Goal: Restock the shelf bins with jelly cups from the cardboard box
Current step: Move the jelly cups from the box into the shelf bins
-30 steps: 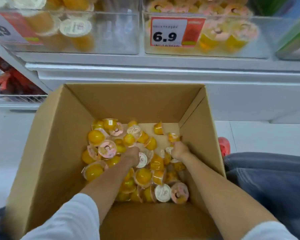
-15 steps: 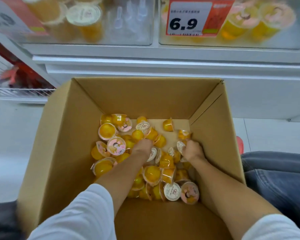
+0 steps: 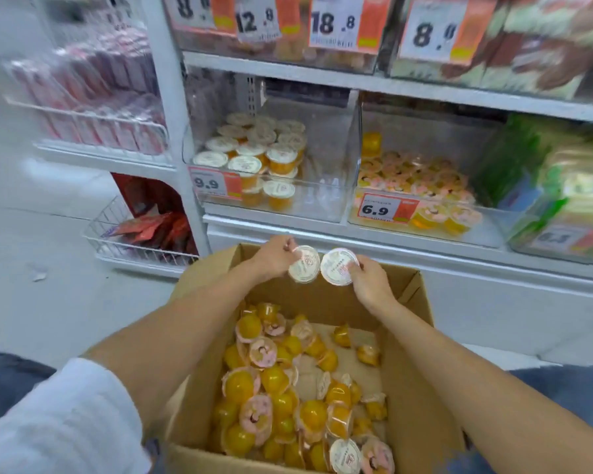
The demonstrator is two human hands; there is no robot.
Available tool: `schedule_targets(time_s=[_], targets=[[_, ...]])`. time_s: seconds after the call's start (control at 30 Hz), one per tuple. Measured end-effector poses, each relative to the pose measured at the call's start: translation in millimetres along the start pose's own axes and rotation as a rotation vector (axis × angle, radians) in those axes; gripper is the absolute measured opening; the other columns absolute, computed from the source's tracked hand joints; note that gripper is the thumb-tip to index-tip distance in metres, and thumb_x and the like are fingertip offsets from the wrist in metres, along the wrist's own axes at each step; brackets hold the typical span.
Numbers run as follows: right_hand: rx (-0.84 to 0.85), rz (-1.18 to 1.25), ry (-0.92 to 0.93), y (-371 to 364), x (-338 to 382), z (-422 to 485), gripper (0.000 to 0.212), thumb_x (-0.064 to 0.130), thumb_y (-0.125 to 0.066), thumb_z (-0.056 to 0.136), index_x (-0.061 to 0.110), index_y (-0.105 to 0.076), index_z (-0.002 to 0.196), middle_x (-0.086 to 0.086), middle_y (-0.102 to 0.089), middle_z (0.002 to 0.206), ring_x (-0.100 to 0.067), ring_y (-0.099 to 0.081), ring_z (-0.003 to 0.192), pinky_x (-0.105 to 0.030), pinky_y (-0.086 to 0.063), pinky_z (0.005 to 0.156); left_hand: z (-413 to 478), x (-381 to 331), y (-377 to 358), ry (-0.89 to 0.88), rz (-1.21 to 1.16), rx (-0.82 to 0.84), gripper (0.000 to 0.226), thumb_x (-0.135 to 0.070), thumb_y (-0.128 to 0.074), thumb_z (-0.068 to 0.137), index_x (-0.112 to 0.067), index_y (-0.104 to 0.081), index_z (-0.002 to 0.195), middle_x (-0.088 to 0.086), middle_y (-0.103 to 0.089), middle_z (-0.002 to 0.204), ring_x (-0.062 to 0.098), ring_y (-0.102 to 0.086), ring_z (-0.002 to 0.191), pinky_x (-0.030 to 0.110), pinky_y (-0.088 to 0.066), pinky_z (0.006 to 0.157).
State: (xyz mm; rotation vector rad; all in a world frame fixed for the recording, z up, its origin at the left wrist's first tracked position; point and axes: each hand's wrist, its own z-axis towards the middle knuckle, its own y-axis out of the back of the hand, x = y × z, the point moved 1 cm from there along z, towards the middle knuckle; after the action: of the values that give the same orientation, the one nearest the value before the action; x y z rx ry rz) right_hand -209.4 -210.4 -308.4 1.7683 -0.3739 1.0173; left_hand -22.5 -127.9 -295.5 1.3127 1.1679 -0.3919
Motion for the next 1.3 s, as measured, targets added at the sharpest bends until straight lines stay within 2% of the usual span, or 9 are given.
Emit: schedule_targets(time_s=[0.1, 0.23, 0.47, 0.6, 0.73, 0.83, 0.97, 1.17, 1.3], targets=[[-0.059, -0.002, 0.150, 15.6, 66.4, 0.1, 0.026, 0.023, -0.036, 0.103, 0.009, -0.058, 0.100, -0.001, -0.058, 0.088, -0.021, -0.054, 0.085, -0.029, -0.038, 0.062, -5.7, -30.3, 56.1, -0.046, -0.140, -0.159, 0.025, -0.014, -0.057, 0.094, -0.019, -0.040, 0.076, 0.004, -0.049, 0.079, 0.022, -0.050, 0.075, 0.036, -0.049, 0.064], [-0.184, 0.111, 0.290, 25.2, 147.3, 28.3, 0.034, 0.029, -0.035, 0.096, 0.007, -0.061, 0.092, -0.006, -0.057, 0.099, -0.021, -0.061, 0.083, -0.035, -0.046, 0.074, -0.2, -64.2, 121.5, -0.125, -0.345, -0.313, 0.014, -0.016, -0.057, 0.095, -0.019, -0.045, 0.088, 0.017, -0.061, 0.102, 0.026, -0.063, 0.081, 0.038, -0.059, 0.064], [-0.032, 0.200, 0.042, 8.9, 216.6, 106.2, 0.020, 0.006, -0.049, 0.087, 0.006, -0.058, 0.069, -0.009, -0.061, 0.064, -0.021, -0.058, 0.051, -0.026, -0.042, 0.048, 49.2, -77.8, 176.2, -0.072, -0.306, -0.674, 0.015, -0.018, -0.055, 0.095, -0.016, -0.048, 0.109, 0.001, -0.056, 0.108, 0.014, -0.060, 0.076, 0.040, -0.060, 0.063], [0.126, 0.067, -0.050, -14.8, 205.7, 140.2, 0.007, 0.006, -0.064, 0.085, 0.000, -0.063, 0.085, -0.013, -0.065, 0.072, -0.024, -0.062, 0.061, -0.032, -0.057, 0.063, 78.6, -67.5, 178.3, 0.006, -0.278, -0.677, 0.016, -0.020, -0.056, 0.095, -0.015, -0.050, 0.109, 0.003, -0.057, 0.104, 0.023, -0.065, 0.080, 0.047, -0.059, 0.072], [0.092, -0.142, 0.031, -23.1, 199.3, 150.7, 0.028, 0.028, -0.073, 0.083, 0.006, -0.059, 0.071, -0.008, -0.060, 0.075, -0.023, -0.057, 0.069, -0.026, -0.042, 0.054, 101.3, -61.5, 179.9, -0.001, -0.230, -0.646, 0.010, -0.020, -0.055, 0.096, -0.015, -0.052, 0.103, 0.006, -0.060, 0.104, 0.024, -0.064, 0.087, 0.045, -0.059, 0.075], [0.050, 0.013, -0.028, -25.0, 192.5, 159.4, 0.024, 0.020, -0.079, 0.077, -0.001, -0.069, 0.082, -0.011, -0.067, 0.073, -0.025, -0.067, 0.069, -0.031, -0.056, 0.065, 120.6, -55.6, 183.1, 0.015, -0.227, -0.665, 0.008, -0.021, -0.055, 0.096, -0.017, -0.053, 0.102, 0.004, -0.059, 0.104, 0.026, -0.063, 0.095, 0.044, -0.058, 0.079], [0.235, 0.235, -0.178, -19.3, 195.4, 155.7, 0.018, 0.005, -0.076, 0.079, -0.004, -0.065, 0.090, -0.014, -0.065, 0.073, -0.018, -0.061, 0.043, -0.027, -0.057, 0.046, 139.6, -52.1, 187.0, 0.016, -0.231, -0.640, 0.024, -0.026, -0.055, 0.096, -0.013, -0.054, 0.116, 0.008, -0.060, 0.116, 0.032, -0.065, 0.098, 0.048, -0.056, 0.084], [0.130, 0.067, -0.047, -24.4, 186.6, 157.5, 0.014, 0.021, -0.069, 0.066, 0.010, -0.062, 0.062, -0.007, -0.062, 0.061, -0.026, -0.064, 0.056, -0.040, -0.061, 0.065, 178.2, -59.6, 196.5, 0.137, -0.194, -0.702, 0.032, -0.018, -0.044, 0.100, 0.001, -0.052, 0.125, 0.018, -0.058, 0.128, 0.033, -0.057, 0.116, 0.039, -0.049, 0.096], [0.320, 0.198, -0.150, -20.0, 188.5, 156.9, 0.022, 0.027, -0.069, 0.079, 0.008, -0.066, 0.090, -0.006, -0.061, 0.072, -0.017, -0.055, 0.050, -0.023, -0.051, 0.052, 209.6, -64.1, 209.7, 0.185, 0.100, -0.711, 0.037, -0.016, -0.041, 0.101, 0.000, -0.046, 0.135, 0.015, -0.055, 0.132, 0.030, -0.055, 0.120, 0.035, -0.045, 0.095]])
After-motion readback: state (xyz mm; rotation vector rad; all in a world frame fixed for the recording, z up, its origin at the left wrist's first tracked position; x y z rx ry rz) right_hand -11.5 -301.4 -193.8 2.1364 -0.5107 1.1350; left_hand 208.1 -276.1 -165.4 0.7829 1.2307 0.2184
